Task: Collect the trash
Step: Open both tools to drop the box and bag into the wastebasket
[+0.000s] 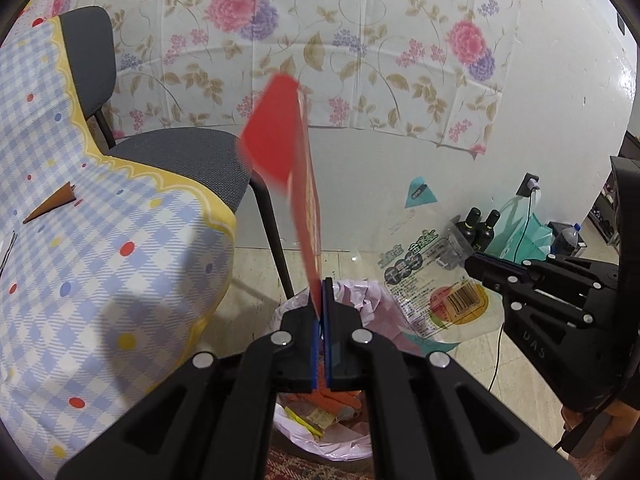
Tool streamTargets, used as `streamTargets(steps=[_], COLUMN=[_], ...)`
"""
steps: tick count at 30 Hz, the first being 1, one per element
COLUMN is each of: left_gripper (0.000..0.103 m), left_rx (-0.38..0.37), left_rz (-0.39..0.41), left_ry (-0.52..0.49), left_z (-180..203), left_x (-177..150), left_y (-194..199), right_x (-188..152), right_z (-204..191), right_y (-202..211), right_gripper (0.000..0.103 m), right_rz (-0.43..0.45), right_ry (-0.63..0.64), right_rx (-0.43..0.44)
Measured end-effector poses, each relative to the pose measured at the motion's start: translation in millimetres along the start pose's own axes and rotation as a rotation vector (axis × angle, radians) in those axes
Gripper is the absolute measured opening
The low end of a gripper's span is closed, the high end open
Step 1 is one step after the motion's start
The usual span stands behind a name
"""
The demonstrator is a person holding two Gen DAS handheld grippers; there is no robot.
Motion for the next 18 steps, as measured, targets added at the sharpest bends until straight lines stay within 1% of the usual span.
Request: streamTargets(steps=[3,4,5,6,7,8,10,12,13,14,15,18], left_gripper=[0.001,0.008,0.014,0.030,0.038,0.038,0.038,0.038,0.039,0.041,0.042,0.043], left_rx=[0.005,0.006,0.008,0.010,0.010,0.012,0.015,0.025,0.036,0.059,0.088,0.125], left_rz=[-0.019,-0.024,-0.027,-0.025,-0.020,-0.010,-0.003,0.013,0.024,0.040,0.053,0.088], left_ry=[-0.004,-0.001,0.006,0.015,0.021,0.032,0.049,0.064,0.068,0.070,0.071,0.092], left_z=[-1,-2,-4,-7,-9,-13,-18,-25,-28,-31,-34,-42], left_x=[1,1,2,2,3,3,5,8,9,11,12,17], left_y=[-6,-8,-8,-8,-7,-5,-1,5,8,13,18,34], right_x=[-1,-2,-2,-3,-4,-4,-5,-2,1,4,8,25], right_z=[-2,-3,-4,-5,-6,-6,-7,-7,-7,-7,-7,-12], right_y=[-7,-10,-14,-18,-20,-22,-22,-18,-12,-8,-1,19], right_gripper=[0.004,0.004,0.008,0.013,0.024,0.031,0.036,0.037,0.037,0.037,0.037,0.037], right_rz=[-0.012,-0.016,-0.024,-0.034,-0.041,-0.043,-0.046,-0.037,-0.018,-0.002,0.021,0.096], right_ry=[0.006,0.007,0.007,0.012,0.016,0.017,0.015,0.009,0.003,-0.001,-0.007,-0.003], right_rx=[0.008,0.015,0.029,0.036,0.036,0.036,0.041,0.047,0.055,0.061,0.072,0.102])
Point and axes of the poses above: each gripper's, at about its wrist camera, not at the fingertips, and y roughly against the way its jaws point, z to its right, x to its top, the point moved 1 cm from there along -y, roughly the way its jaws point, and after that the axes turned 12 degrees about y, right-handed, at the moved point
